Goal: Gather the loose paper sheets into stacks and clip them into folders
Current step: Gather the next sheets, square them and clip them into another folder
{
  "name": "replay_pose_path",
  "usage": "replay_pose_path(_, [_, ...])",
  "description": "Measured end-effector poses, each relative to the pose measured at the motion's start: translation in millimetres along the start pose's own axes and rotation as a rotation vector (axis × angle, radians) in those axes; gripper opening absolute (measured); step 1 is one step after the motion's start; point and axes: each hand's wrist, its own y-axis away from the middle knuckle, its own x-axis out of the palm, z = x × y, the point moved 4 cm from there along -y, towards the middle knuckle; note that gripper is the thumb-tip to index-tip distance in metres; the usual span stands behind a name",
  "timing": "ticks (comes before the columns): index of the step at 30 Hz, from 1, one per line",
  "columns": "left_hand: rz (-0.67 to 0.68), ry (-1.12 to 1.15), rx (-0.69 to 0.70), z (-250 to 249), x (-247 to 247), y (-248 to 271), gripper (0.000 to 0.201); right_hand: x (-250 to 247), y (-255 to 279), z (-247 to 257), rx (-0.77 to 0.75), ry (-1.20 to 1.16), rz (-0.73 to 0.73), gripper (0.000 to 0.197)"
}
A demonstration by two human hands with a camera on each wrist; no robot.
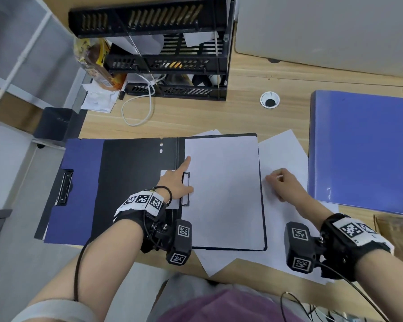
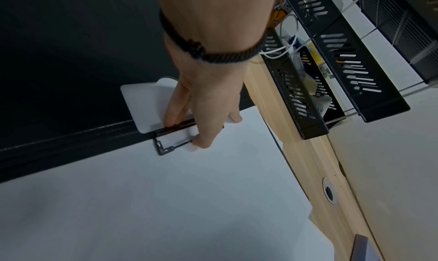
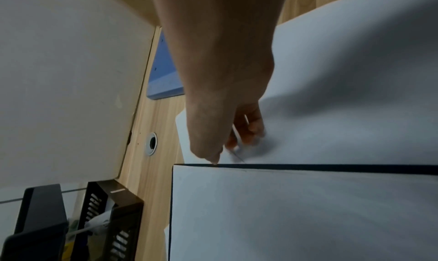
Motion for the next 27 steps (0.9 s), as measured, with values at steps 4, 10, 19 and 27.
replay_pose_path(4, [0.022,0.01,0.019,7.4,3.2,-2.0,0.097,18.3,11.9,12.2,0.002,-0.046,0.164,0.018])
replay_pose_path(10, [-0.015,0.448,0.059,39.7,-8.0,19.8,0.068,70.6,25.7,48.4,-0.015,-0.039,0.286,0.018])
replay_pose_path(19, [-0.454,0.371,-0.309,210.2,-47.2,83.9,0.044,173.4,33.7,82.3,0.039,0.073,0.323,0.011])
replay_pose_path(27, [-0.373,0.804,-0.35,251.4,-38.6,90.8,0.051,201.2,51.2,85.2,0.07,0.043,0.241,0.025])
